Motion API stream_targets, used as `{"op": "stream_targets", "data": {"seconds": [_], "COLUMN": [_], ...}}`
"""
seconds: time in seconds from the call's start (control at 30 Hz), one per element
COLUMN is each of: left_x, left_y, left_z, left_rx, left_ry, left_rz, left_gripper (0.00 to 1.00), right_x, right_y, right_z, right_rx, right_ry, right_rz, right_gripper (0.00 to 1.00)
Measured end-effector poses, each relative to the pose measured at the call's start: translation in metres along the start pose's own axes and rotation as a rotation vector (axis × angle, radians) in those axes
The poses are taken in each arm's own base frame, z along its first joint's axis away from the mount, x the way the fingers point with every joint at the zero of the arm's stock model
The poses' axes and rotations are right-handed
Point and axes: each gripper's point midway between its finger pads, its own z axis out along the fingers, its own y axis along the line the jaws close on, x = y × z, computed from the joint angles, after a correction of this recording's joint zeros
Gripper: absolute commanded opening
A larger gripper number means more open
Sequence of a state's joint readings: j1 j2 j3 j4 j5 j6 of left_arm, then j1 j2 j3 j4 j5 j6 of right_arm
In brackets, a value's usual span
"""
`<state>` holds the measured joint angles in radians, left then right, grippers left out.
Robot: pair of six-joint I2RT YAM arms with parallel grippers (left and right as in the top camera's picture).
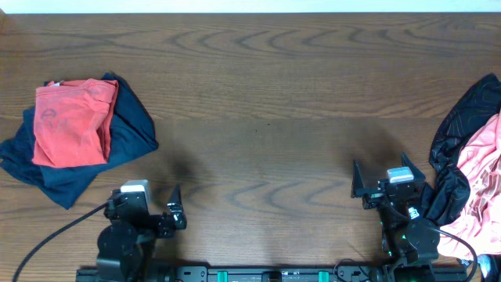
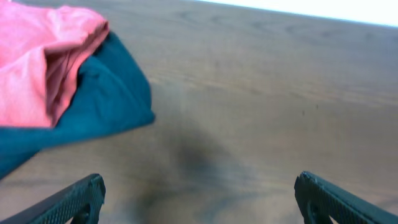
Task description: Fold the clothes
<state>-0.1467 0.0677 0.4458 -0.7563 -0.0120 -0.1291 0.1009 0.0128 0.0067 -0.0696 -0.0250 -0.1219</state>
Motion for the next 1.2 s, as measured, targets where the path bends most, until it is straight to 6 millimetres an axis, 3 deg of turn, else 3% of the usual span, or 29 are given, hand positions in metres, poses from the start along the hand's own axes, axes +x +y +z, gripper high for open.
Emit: {"op": "stream_targets", "data": {"seconds": [0.47,1.2], "left_x": [-0.014,-0.019], "left_y": [0.011,0.019], "left_z": [0.059,0.060], "left_rx": [-0.016,-0.044], "left_ry": [-0.323,-0.361], "left_rz": [-0.035,-0.027], "left_gripper": [0.98,0.98], "right_x": [0.000,0.000], "right_y": [0.000,0.000], "right_z": [0.000,0.000], "right_rx": [0.000,0.000], "right_ry": [0.000,0.000], "right_rz": [0.000,0.000], "right_gripper": [0.99,0.99]}}
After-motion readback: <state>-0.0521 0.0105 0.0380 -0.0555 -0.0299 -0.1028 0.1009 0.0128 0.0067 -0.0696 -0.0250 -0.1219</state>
